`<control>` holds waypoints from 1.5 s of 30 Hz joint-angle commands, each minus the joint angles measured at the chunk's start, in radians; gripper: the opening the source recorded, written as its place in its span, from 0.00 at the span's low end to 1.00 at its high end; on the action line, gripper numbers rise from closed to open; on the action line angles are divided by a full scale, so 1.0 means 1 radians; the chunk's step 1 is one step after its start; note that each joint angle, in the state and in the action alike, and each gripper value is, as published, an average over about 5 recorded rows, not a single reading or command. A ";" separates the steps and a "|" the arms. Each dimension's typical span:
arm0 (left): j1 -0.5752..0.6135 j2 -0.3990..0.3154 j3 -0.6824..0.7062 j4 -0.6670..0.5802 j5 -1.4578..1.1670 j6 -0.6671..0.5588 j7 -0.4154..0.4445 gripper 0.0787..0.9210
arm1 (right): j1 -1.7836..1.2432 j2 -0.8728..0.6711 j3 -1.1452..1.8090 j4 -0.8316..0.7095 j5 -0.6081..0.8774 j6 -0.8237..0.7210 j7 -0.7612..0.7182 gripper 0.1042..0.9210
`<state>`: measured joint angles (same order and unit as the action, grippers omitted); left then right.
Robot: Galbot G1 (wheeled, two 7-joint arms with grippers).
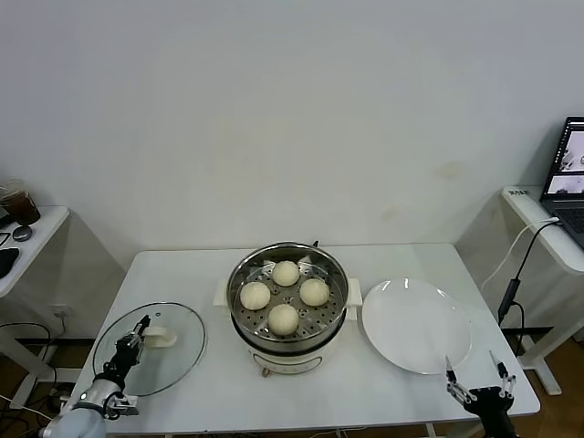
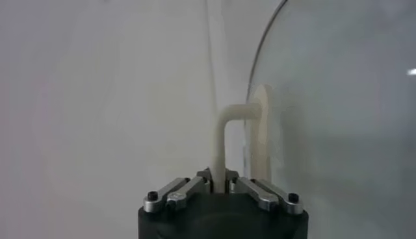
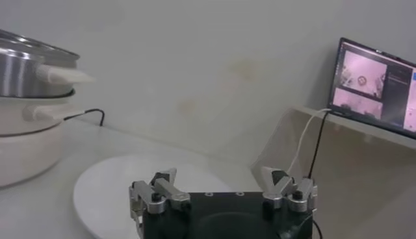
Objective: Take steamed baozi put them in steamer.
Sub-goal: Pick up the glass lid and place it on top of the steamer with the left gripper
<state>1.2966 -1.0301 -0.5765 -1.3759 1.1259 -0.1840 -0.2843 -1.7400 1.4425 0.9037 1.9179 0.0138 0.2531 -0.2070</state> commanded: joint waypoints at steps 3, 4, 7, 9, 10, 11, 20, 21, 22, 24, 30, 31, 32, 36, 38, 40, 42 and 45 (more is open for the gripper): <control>0.333 0.098 -0.120 -0.651 -0.205 0.418 0.139 0.12 | 0.002 -0.015 -0.060 0.005 -0.026 0.022 -0.012 0.88; 0.333 0.107 -0.133 -0.687 -0.218 0.449 0.173 0.12 | 0.003 -0.016 -0.065 0.005 -0.028 0.022 -0.013 0.88; 0.315 0.144 -0.143 -0.782 -0.270 0.530 0.251 0.12 | 0.003 -0.018 -0.078 0.004 -0.036 0.026 -0.014 0.88; 0.291 0.174 -0.117 -0.834 -0.309 0.580 0.290 0.12 | 0.005 -0.016 -0.084 0.001 -0.042 0.028 -0.015 0.88; 0.277 0.190 -0.094 -0.853 -0.325 0.601 0.304 0.12 | 0.006 -0.014 -0.086 0.000 -0.046 0.029 -0.015 0.88; 0.263 0.205 -0.067 -0.871 -0.341 0.620 0.315 0.12 | 0.007 -0.012 -0.088 -0.002 -0.049 0.030 -0.014 0.88; -0.051 0.254 0.287 -0.857 -0.315 0.724 0.362 0.12 | 0.039 0.043 -0.109 -0.042 -0.133 0.045 0.008 0.88; -0.087 0.248 0.329 -0.847 -0.299 0.734 0.370 0.12 | 0.046 0.051 -0.111 -0.049 -0.144 0.045 0.011 0.88; -0.123 0.237 0.370 -0.838 -0.282 0.746 0.380 0.12 | 0.052 0.058 -0.112 -0.054 -0.154 0.045 0.015 0.88; -0.180 0.204 0.436 -0.820 -0.244 0.769 0.408 0.12 | 0.065 0.073 -0.116 -0.064 -0.175 0.046 0.022 0.88; -0.329 0.054 0.596 -0.739 -0.079 0.818 0.496 0.12 | 0.086 0.092 -0.125 -0.087 -0.203 0.049 0.035 0.88; -0.347 0.037 0.615 -0.725 -0.058 0.823 0.508 0.12 | 0.088 0.095 -0.125 -0.089 -0.207 0.049 0.037 0.88; -0.365 0.018 0.634 -0.709 -0.038 0.827 0.519 0.12 | 0.090 0.099 -0.125 -0.092 -0.210 0.049 0.037 0.88; -0.419 -0.031 0.688 -0.653 0.022 0.826 0.542 0.12 | 0.096 0.112 -0.125 -0.099 -0.222 0.051 0.039 0.88; -0.443 -0.050 0.716 -0.627 0.045 0.825 0.548 0.12 | 0.097 0.116 -0.125 -0.102 -0.226 0.053 0.040 0.88; -0.461 -0.068 0.737 -0.604 0.062 0.825 0.552 0.12 | 0.095 0.118 -0.124 -0.102 -0.228 0.055 0.041 0.88; -0.471 -0.085 0.749 -0.584 0.077 0.822 0.552 0.12 | 0.092 0.117 -0.121 -0.098 -0.227 0.057 0.041 0.88; -0.473 -0.104 0.757 -0.560 0.096 0.820 0.556 0.12 | 0.085 0.113 -0.113 -0.088 -0.217 0.053 0.044 0.88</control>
<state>0.9877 -1.0043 -0.0100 -2.0541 1.0732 0.5934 0.2063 -1.6560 1.5417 0.7846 1.8284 -0.1889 0.3078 -0.1710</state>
